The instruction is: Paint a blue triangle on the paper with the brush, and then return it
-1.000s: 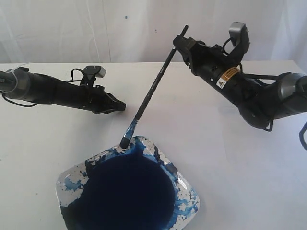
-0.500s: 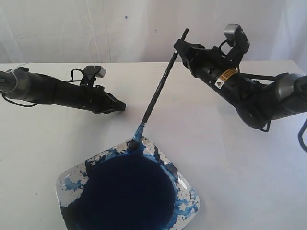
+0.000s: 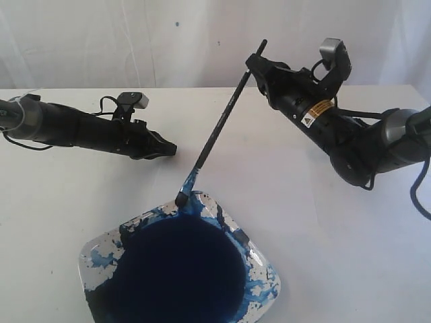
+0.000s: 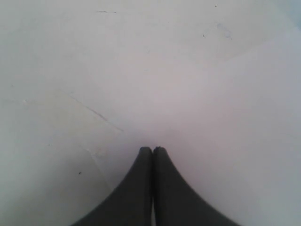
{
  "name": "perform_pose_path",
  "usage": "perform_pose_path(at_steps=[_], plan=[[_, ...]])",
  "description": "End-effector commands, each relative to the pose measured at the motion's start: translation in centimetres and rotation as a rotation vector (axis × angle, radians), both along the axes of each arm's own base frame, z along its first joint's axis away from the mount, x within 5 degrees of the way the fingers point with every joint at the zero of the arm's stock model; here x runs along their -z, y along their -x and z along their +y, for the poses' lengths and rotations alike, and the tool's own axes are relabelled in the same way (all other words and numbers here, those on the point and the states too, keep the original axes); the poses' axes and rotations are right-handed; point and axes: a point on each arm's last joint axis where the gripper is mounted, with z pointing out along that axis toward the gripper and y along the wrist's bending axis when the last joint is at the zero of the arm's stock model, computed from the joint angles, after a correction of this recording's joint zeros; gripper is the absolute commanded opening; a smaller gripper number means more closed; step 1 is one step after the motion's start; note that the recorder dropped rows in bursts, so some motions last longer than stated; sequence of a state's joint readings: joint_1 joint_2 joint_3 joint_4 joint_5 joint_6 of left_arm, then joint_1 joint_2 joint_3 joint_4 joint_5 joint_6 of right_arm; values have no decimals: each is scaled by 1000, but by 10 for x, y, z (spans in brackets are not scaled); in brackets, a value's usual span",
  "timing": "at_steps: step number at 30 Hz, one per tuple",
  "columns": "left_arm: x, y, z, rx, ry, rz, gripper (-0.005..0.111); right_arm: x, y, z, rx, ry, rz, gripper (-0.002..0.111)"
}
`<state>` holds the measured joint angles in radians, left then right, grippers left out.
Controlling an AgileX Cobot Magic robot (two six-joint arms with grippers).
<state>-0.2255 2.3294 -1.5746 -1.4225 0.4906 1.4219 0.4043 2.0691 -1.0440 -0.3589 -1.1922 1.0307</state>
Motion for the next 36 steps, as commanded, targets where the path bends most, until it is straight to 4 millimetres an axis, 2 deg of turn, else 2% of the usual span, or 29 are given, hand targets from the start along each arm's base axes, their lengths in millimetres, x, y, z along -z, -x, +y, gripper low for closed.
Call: perform_pose_path(at_steps=[1,8,11,14,17,26,36], plan=[[-1,1,-3,3,19,7,0,-4,1,1,-24,-39,-4,0],[-1,1,-3,3,19,7,0,-4,1,1,-48,-104,58,0],[-1,1,-3,3,19,7,0,-10,1,-1,-44,-115,47,0],[-1,1,-3,3,19,7,0,-18,-4,-11,88,-71,-42,0],[-1,1,-3,3,19,7,0,-19,-11,-22,230,-91,-51,0],[-1,1,-3,3,19,7,0,12,-29,-16,259,-69,-17,0],[-1,1,-3,3,19,7,0,16,-33,-14,297,42,-94,0]])
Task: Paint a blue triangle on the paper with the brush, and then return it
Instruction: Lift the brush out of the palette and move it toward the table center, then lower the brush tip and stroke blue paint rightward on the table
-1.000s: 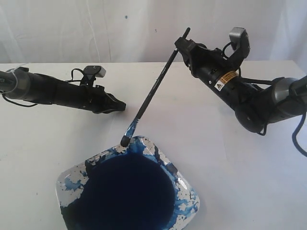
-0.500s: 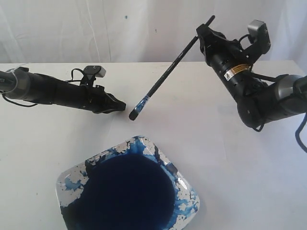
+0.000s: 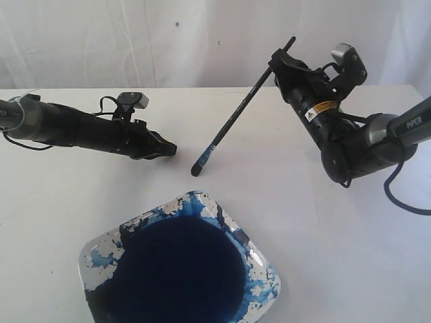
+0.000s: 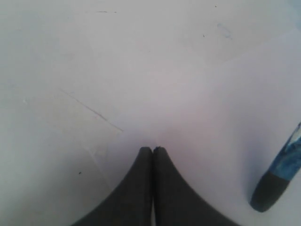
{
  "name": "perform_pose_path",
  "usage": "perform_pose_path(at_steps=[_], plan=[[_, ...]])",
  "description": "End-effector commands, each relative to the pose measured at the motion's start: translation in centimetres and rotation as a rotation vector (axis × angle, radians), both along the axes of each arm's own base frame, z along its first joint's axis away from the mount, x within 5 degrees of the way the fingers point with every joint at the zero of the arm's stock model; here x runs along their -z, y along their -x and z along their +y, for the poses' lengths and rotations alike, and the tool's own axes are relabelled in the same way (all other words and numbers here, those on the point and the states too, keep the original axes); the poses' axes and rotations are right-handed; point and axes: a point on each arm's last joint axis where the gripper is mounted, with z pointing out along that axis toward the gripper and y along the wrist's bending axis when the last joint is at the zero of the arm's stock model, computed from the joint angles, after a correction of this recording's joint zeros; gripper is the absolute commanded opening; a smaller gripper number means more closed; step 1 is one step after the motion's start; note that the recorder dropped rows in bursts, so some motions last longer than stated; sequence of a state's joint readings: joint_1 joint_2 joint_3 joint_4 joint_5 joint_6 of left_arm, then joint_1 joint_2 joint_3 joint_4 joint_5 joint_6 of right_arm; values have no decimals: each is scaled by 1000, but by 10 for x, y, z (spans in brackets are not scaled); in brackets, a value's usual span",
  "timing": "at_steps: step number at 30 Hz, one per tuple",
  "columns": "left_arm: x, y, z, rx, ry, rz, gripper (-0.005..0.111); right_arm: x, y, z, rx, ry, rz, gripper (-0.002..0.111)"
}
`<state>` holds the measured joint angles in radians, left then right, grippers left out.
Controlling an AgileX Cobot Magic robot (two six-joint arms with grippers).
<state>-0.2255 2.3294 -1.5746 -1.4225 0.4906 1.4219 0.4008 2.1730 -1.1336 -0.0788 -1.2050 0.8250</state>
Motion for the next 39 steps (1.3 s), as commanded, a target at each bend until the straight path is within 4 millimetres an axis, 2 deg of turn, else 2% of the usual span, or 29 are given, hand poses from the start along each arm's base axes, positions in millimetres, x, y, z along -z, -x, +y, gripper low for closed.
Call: perform_pose_path(at_steps=[1,23,39], plan=[[-1,1,-3,3,19,7,0,-2,-1,-1,24,48,-48,0],[-1,1,-3,3,19,7,0,-3,-6,-13,173,127,-78,0],[-1,1,-3,3,19,7,0,-19,-16,-54,278,156,-117,0]])
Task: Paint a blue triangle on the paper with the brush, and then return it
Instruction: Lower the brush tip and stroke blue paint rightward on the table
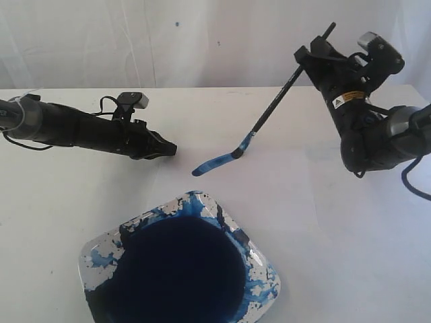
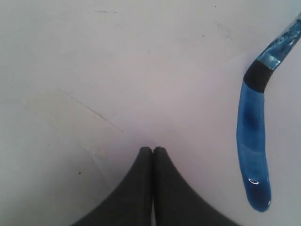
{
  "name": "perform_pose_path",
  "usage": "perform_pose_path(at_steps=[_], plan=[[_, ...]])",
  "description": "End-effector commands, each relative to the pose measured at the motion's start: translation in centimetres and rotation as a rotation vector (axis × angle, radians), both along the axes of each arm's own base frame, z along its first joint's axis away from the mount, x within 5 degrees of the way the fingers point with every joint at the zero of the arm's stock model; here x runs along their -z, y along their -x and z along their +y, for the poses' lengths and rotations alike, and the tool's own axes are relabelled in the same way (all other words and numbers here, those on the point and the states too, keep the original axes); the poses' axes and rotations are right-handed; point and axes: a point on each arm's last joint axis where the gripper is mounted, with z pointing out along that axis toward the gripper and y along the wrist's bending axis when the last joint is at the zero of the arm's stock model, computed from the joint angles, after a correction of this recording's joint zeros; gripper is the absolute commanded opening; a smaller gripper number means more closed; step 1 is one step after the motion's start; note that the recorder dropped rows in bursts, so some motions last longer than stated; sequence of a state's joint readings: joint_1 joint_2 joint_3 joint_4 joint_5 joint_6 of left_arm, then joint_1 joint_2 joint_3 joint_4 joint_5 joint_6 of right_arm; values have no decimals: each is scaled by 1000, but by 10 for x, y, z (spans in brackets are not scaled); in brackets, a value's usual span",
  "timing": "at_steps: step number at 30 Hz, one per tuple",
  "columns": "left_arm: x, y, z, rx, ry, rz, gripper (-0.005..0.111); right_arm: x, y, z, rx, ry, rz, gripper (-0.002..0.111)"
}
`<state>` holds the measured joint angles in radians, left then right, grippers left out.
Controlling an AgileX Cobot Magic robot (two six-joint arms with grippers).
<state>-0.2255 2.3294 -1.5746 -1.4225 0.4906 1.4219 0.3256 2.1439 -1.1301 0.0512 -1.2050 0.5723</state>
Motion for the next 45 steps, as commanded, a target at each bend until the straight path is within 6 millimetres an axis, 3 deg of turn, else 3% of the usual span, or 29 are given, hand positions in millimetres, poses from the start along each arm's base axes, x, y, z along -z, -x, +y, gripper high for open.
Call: perform_pose_path(at_steps=[1,10,18,23,26,29,37,41,45], plan=[[-1,1,-3,3,19,7,0,-8,-2,-14,37,11,-33,0],[-1,1,-3,3,19,7,0,-25,4,-21,-6,-102,-32,0],[-1,1,-3,3,19,7,0,-81,31,-14,-162,-76,-143,0],[-1,1,-3,3,19,7,0,-113,49,-6,-259,76,-122,0],[-1,1,-3,3,19,7,0,-130,63,-2,-356,67,-120,0],[-1,1,-3,3,19,7,0,-123,63,4,-399,106,-120,0],[-1,1,-3,3,19,7,0,-62,45,40,-435,-20,-104,0],[-1,1,-3,3,19,7,0,-53,36,61,-411,1,-132,0],[-1,1,-3,3,19,7,0,-53,32,67,-383,30,-159,0]])
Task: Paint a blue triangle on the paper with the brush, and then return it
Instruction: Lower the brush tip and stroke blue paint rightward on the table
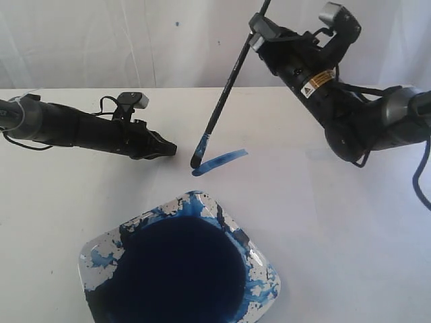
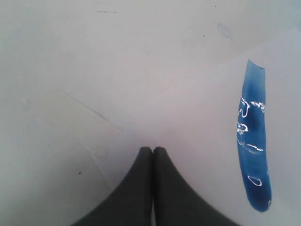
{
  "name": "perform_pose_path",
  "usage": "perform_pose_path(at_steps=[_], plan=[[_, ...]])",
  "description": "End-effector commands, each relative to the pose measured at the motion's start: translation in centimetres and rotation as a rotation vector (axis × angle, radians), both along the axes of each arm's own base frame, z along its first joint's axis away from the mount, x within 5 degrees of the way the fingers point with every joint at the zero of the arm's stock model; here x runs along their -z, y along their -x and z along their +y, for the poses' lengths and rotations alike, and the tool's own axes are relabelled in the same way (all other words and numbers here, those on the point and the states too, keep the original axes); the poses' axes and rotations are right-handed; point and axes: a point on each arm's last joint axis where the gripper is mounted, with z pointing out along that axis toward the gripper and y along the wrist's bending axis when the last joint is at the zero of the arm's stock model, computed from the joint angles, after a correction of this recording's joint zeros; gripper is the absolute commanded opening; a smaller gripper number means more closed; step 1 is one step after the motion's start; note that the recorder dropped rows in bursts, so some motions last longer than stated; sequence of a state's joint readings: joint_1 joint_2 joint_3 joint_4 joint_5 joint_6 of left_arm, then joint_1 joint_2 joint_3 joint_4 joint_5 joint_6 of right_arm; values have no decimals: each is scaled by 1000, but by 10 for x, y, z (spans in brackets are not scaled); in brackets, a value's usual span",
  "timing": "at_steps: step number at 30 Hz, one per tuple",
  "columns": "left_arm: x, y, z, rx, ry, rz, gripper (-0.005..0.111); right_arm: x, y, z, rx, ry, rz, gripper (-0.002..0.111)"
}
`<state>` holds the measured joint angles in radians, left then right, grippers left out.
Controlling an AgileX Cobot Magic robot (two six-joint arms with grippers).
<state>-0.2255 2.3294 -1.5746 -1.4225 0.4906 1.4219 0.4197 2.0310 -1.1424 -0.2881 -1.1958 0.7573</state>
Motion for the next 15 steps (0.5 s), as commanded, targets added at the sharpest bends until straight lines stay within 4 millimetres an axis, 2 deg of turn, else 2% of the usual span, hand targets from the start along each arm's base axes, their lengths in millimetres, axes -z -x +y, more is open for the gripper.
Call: perform_pose_path(at_steps=[1,8,15], plan=[[-1,1,-3,3,19,7,0,-2,-4,6,35,20,-59,0],[-1,1,-3,3,19,7,0,13,-13,18,33,41,-21,0],[-1,1,-3,3,19,7,0,27,-17,20,47,41,18,0]])
